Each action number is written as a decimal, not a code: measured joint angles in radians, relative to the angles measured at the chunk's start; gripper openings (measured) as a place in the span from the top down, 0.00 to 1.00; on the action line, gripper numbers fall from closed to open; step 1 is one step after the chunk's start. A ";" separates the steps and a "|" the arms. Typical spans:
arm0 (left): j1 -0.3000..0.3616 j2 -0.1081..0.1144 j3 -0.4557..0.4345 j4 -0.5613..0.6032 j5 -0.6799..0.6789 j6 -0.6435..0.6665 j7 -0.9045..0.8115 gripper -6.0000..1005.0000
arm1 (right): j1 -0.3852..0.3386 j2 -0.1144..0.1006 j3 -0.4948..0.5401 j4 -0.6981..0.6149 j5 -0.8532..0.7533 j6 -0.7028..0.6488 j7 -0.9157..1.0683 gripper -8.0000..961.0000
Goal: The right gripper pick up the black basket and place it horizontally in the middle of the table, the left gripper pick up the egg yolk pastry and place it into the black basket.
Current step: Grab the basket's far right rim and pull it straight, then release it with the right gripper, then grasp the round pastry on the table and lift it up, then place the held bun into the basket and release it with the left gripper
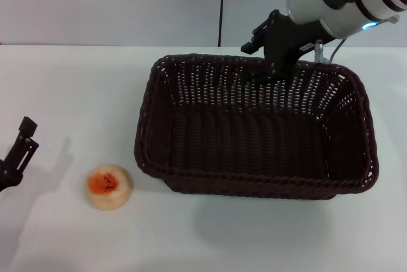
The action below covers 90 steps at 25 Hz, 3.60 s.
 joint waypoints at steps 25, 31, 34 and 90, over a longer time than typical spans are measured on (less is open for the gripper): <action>-0.092 0.004 0.601 0.495 0.002 0.086 -0.363 0.18 | -0.897 -0.001 0.075 0.021 1.575 -0.233 -0.525 0.22; -0.107 -0.003 0.620 0.437 -0.004 0.002 -0.320 0.18 | -0.850 -0.006 0.237 0.376 1.663 -0.428 -0.612 0.22; -0.115 -0.003 0.620 0.413 -0.005 -0.029 -0.297 0.18 | -0.829 -0.007 0.300 0.487 1.665 -0.469 -0.654 0.22; -0.463 -0.008 0.481 -0.036 -0.005 -0.063 -0.037 0.91 | -0.756 -0.004 0.537 0.838 1.670 -0.478 -0.784 0.22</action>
